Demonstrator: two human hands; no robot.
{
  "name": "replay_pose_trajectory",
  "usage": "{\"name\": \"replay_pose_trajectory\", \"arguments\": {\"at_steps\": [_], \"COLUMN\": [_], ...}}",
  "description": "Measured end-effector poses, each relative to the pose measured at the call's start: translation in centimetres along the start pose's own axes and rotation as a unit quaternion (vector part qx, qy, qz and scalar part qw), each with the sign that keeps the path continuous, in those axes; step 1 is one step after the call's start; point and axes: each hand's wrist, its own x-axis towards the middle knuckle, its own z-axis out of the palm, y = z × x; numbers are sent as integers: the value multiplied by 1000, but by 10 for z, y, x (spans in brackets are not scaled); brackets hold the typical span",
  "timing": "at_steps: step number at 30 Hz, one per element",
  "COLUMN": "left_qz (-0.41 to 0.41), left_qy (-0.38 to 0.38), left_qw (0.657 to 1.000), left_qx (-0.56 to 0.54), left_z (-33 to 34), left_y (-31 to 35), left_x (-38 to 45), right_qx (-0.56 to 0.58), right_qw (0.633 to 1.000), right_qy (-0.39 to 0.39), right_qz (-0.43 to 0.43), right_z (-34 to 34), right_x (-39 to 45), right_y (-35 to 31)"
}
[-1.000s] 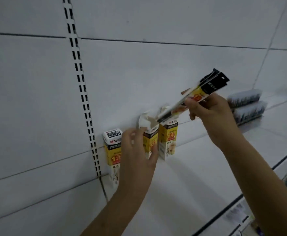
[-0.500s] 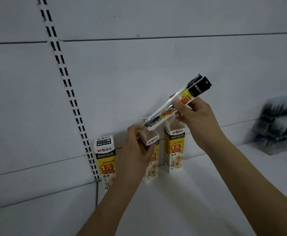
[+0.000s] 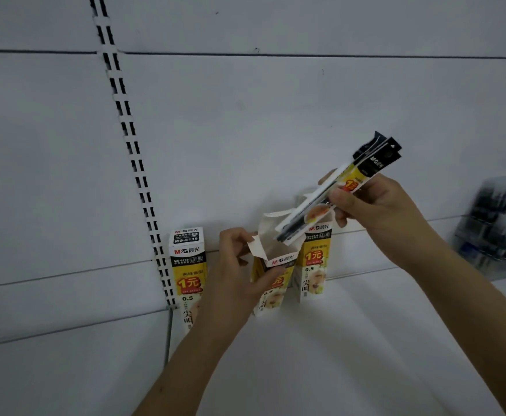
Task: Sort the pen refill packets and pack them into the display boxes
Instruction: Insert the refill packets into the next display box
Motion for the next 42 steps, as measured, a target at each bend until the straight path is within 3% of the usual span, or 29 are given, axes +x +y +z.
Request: {"name": "replay_pose_trajectory", "arguments": {"at_steps": [6, 11, 22, 30, 35, 39, 42], "left_qz": [27, 37, 70, 86, 90, 84, 71], "left_qy": [3, 13, 23, 23, 21, 11, 8], "left_qw": [999, 999, 997, 996, 996, 996, 997], "left_qx": [-22, -27, -6, 4, 6, -4, -26], "left_z": [4, 3, 9, 11, 11, 9, 6], "left_y": [-2, -7, -2, -2, -3, -1, 1], "left_x": [-13, -14, -19, -21, -21, -24, -24], "right_qx": [-235, -287, -449, -387, -447, -469, -427], "right_qw": [963, 942, 860, 888, 851, 854, 880], "right_qy": [-126, -165, -237, -247, -273, -209, -174], "right_qz": [-41, -42, -40, -21, -47, -83, -115], "right_z": [22, 35, 33, 22, 22, 14, 7], "right_x": [-6, -10, -12, -16, -22, -25, -26], "right_y": [-17, -16, -5, -19, -22, -15, -1]}}
